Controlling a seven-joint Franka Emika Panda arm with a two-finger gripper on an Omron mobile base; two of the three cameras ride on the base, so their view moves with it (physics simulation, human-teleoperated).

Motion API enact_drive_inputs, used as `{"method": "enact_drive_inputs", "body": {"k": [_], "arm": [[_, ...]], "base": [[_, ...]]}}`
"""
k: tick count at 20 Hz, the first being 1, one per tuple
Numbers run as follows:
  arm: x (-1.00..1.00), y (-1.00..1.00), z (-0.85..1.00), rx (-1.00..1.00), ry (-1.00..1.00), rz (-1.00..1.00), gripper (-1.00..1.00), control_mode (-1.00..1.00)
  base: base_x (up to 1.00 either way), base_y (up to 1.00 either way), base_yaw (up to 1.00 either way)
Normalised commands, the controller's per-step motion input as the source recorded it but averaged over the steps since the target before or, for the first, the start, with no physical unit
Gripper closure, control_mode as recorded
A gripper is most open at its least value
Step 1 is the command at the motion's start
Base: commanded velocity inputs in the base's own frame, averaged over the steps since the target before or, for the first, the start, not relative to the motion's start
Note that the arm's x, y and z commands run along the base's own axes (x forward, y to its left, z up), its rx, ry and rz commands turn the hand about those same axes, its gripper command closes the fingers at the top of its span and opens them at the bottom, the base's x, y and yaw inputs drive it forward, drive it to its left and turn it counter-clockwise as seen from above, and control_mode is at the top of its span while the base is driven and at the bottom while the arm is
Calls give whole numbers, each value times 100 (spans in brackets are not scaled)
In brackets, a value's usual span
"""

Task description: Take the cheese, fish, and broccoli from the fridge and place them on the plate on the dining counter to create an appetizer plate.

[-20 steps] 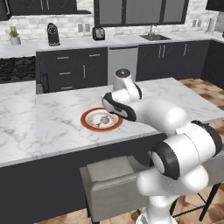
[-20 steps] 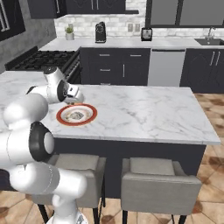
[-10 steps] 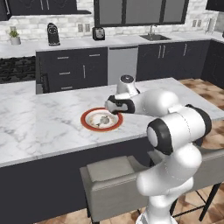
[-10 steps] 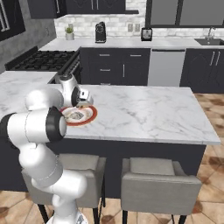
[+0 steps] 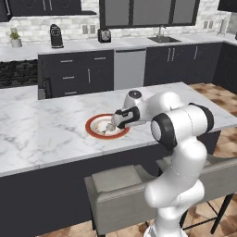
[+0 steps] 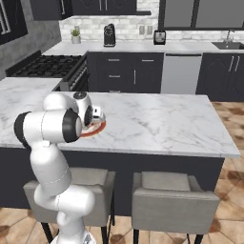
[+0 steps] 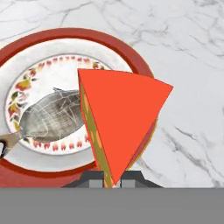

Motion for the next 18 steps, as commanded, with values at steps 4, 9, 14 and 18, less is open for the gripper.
{"method": "enact_drive_inputs", "body": {"k": [4, 9, 14, 18], "arm": [[33, 0, -35, 0, 1, 3, 100, -100], [56, 0, -24, 0, 7, 0, 100, -100], [57, 2, -19, 0, 10, 0, 100, -100], [44, 5, -15, 0, 11, 0, 100, -100]], "base": [[0, 0, 0], [0, 0, 0], [0, 0, 0], [0, 0, 0]]}}
